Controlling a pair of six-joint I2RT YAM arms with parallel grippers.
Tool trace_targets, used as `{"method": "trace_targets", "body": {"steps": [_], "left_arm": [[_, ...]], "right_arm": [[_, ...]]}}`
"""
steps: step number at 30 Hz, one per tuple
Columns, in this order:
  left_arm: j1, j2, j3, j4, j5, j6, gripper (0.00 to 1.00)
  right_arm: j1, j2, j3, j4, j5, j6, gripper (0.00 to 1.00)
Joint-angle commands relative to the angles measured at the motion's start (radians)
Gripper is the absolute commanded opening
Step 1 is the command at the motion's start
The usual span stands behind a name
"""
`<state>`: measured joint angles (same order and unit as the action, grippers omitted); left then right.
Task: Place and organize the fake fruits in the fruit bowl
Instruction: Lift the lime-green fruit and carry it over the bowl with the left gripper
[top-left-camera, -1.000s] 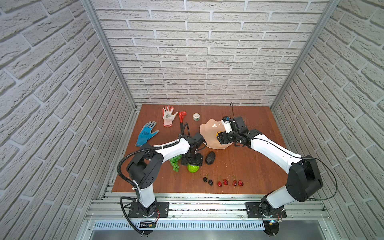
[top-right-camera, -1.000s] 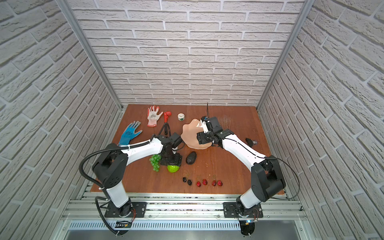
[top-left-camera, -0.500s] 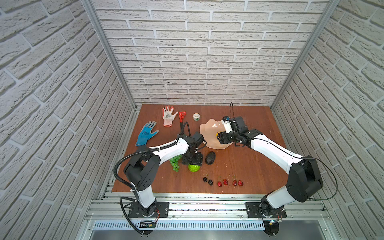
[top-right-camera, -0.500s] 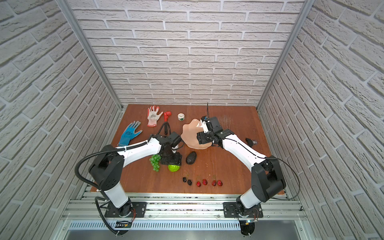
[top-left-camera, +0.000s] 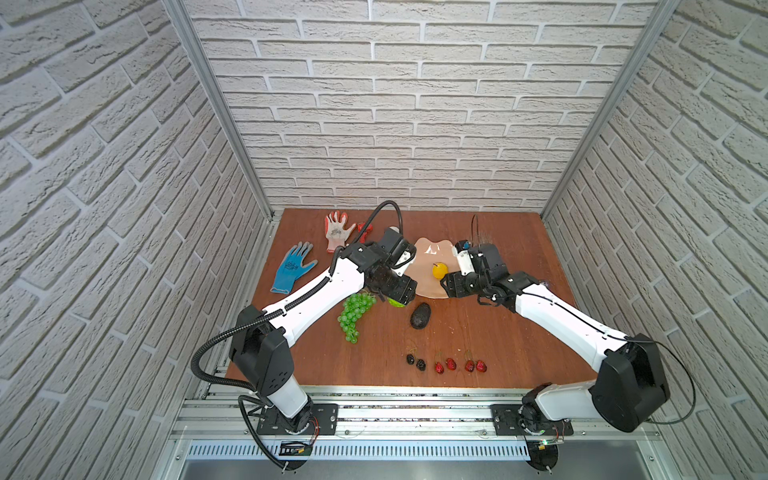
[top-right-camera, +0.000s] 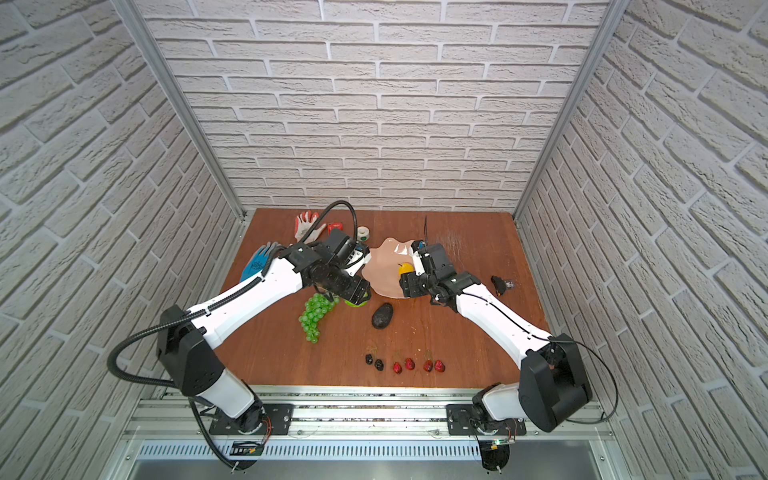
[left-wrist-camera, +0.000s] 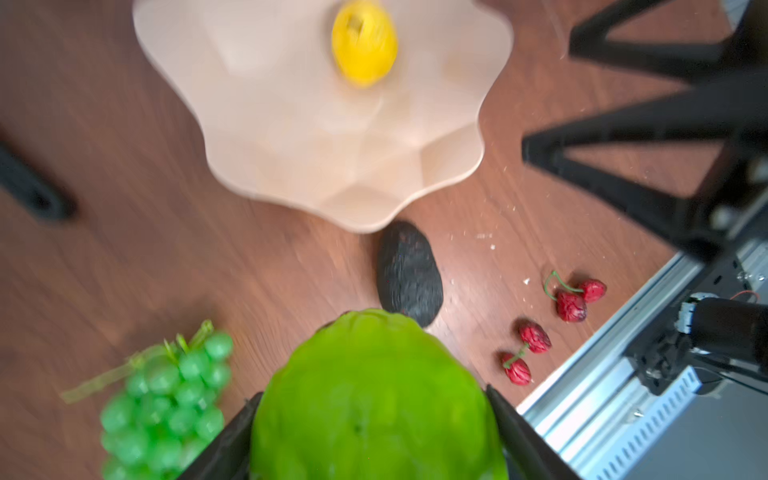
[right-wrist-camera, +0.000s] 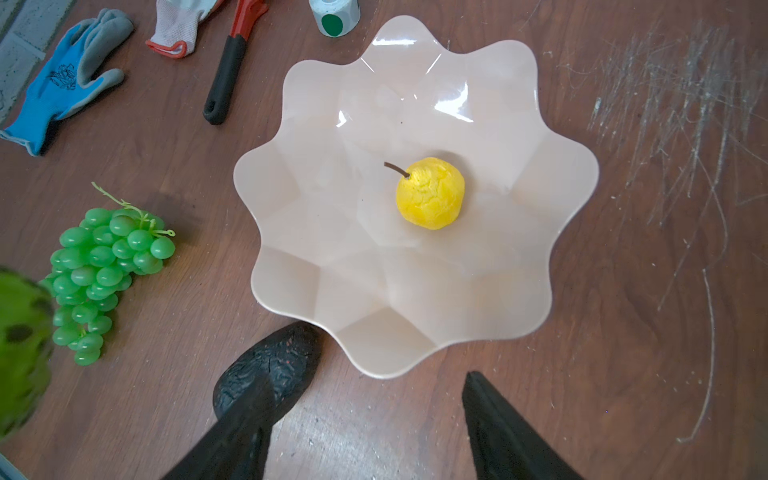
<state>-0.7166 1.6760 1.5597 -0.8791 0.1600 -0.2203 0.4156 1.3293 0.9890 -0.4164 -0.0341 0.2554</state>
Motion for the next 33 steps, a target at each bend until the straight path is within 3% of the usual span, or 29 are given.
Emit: {"method": "trace_targets", "body": {"steps": [1,8,16,33], "left_arm": [[0.013,0.106,0.092,0.044,-0.004,0.193,0.51],[0.056,0.355,0.361,0.043,0.046,0.298,0.52],[0.075,0.639,0.676,-0.080,0.009,0.367,0.53],[0.021,0.839,0.812,-0.050,-0.206,0.496,0.56]], "right_arm": [[-0.002,-0.067,-0.012,-0.026,0.043,0.021,0.73],[-0.006,-0.146,-0.073,-0.070,0.073,0.047,0.74],[-0.007,-0.202,-0.109,-0.091,0.106,0.058,0.74],[-0.011,-0.173,-0.102,-0.101,0.076,0.041,0.73]]}}
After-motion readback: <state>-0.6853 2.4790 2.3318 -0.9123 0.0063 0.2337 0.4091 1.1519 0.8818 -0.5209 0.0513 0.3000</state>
